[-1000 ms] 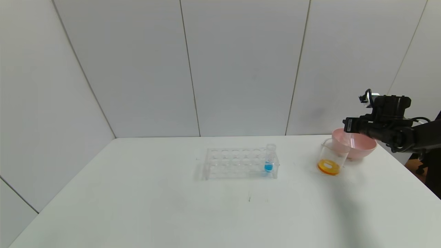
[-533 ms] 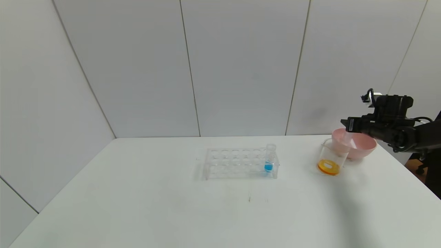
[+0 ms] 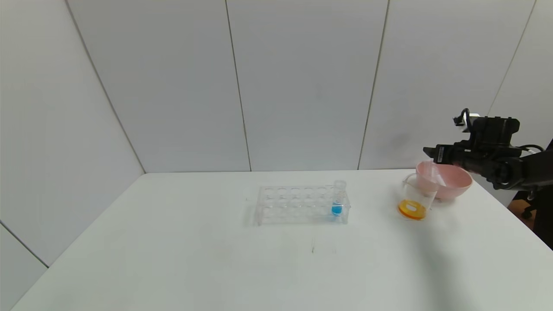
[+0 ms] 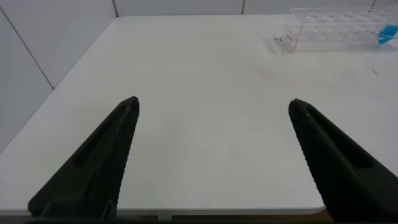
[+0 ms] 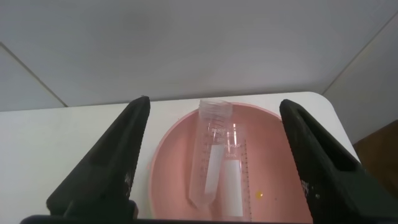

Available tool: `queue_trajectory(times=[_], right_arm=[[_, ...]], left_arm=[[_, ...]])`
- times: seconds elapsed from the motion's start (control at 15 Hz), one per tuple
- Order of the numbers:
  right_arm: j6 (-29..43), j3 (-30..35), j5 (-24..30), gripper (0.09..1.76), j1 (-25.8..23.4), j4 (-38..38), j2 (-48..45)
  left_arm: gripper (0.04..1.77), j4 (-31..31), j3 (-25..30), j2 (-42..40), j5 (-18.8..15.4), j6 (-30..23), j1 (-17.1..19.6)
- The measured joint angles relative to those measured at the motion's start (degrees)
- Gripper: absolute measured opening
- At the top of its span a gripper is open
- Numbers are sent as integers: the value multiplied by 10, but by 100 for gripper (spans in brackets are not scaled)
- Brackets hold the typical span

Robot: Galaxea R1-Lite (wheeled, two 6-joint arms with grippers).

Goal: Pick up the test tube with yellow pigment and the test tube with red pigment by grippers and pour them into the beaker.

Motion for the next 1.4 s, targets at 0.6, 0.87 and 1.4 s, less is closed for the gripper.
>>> queue_trajectory(times=[0.6,0.87,1.4], right_arm=[[15,67,-55,164,119,4,-96],[15,180,-56,167,153,-4,-220],[4,381,-55,169,167,5,-538]], left_arm=[[172,0,0,0,0,0,0],[172,0,0,0,0,0,0],[172,0,0,0,0,0,0]])
